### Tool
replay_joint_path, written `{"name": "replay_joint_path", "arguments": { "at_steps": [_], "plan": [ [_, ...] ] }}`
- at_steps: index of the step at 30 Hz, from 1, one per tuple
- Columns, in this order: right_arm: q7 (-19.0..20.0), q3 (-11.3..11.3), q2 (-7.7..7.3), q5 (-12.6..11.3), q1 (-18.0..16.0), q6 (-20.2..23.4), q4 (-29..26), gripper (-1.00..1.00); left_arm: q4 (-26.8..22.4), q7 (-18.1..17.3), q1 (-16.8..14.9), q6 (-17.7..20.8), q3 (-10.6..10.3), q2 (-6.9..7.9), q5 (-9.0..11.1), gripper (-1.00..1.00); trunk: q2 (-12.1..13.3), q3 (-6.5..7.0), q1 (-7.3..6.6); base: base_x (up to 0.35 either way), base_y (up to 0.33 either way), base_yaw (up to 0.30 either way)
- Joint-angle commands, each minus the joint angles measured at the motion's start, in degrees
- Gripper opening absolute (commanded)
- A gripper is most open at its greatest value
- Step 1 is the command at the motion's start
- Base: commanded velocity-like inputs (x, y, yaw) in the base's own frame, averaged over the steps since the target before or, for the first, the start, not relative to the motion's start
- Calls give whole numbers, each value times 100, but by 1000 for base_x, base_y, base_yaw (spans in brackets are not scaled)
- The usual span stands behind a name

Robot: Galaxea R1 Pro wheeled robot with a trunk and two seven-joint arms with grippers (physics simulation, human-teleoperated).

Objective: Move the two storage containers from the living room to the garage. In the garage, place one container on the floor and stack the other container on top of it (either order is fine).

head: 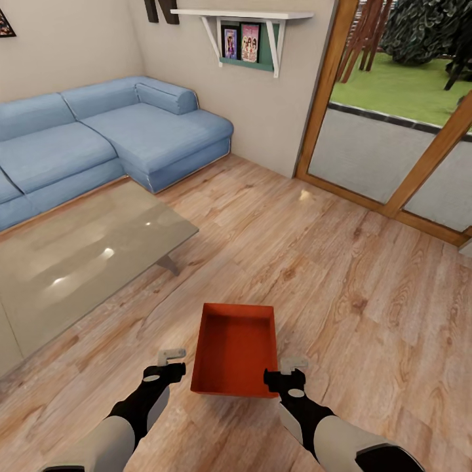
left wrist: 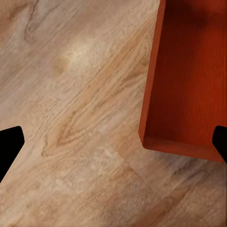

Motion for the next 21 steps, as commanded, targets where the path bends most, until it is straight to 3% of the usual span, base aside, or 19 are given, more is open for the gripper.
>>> {"name": "replay_joint_path", "arguments": {
  "at_steps": [1,6,9,11,13,21],
  "plan": [
    [-25,46,1,-38,-3,-18,9,100,-14,4,-2,32,21,-10,1,100,-2,-4,1,55,0,0],
    [-24,40,1,-40,-3,-45,77,100,-6,-3,-2,33,-51,-169,-19,100,-2,-4,1,17,0,0],
    [-24,38,1,-49,-2,-137,99,100,-1,-4,-4,28,-309,-228,-46,100,-2,-4,1,3,0,0],
    [-24,40,1,-56,-3,-182,111,100,11,1,-6,14,-605,-241,-50,100,-2,-4,1,1,0,0],
    [-23,40,1,-60,-2,-196,120,100,34,3,-5,7,-730,-241,-51,100,-2,-4,1,0,0,0],
    [-16,46,1,-41,-1,-290,285,100,95,-27,-2,7,-802,-208,-64,100,-2,-4,1,0,0,0]
  ]
}}
